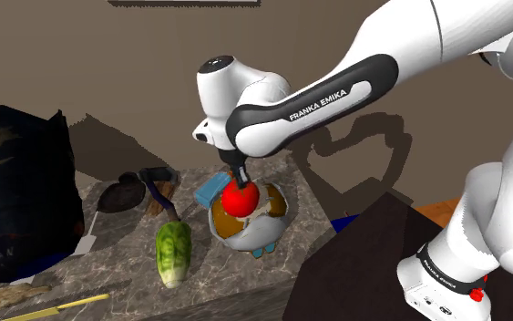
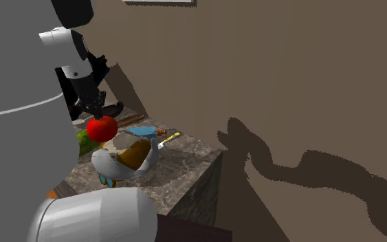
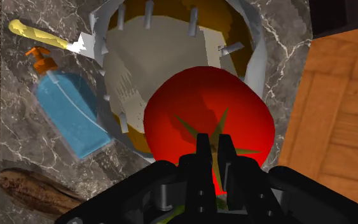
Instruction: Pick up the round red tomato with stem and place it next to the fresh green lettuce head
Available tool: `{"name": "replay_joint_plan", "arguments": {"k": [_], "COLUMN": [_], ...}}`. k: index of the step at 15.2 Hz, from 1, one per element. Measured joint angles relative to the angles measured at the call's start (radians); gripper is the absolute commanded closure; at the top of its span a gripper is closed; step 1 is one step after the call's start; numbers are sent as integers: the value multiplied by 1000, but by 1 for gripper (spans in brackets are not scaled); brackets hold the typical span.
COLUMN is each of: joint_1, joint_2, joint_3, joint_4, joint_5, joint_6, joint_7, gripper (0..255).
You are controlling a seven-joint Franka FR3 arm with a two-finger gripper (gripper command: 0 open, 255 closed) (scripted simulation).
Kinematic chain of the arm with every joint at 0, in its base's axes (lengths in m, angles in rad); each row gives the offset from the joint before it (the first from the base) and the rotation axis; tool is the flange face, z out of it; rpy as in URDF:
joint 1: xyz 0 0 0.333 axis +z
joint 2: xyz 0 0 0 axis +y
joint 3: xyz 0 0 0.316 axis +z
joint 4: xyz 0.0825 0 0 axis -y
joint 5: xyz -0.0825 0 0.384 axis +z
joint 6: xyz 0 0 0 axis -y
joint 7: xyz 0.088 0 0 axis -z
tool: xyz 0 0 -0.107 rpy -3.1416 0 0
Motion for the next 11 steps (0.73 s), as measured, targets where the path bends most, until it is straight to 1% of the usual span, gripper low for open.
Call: {"name": "replay_joint_plan", "arguments": {"k": [3,4,11], "joint_1": [45,57,156], "joint_2": [15,20,98], "joint_3": [30,38,93], "joint_4": [31,29,137], "joint_5": [1,0,-9], "joint_6": [-24,-20,-67], "joint_7": [72,93,243], "gripper": [255,255,255]}}
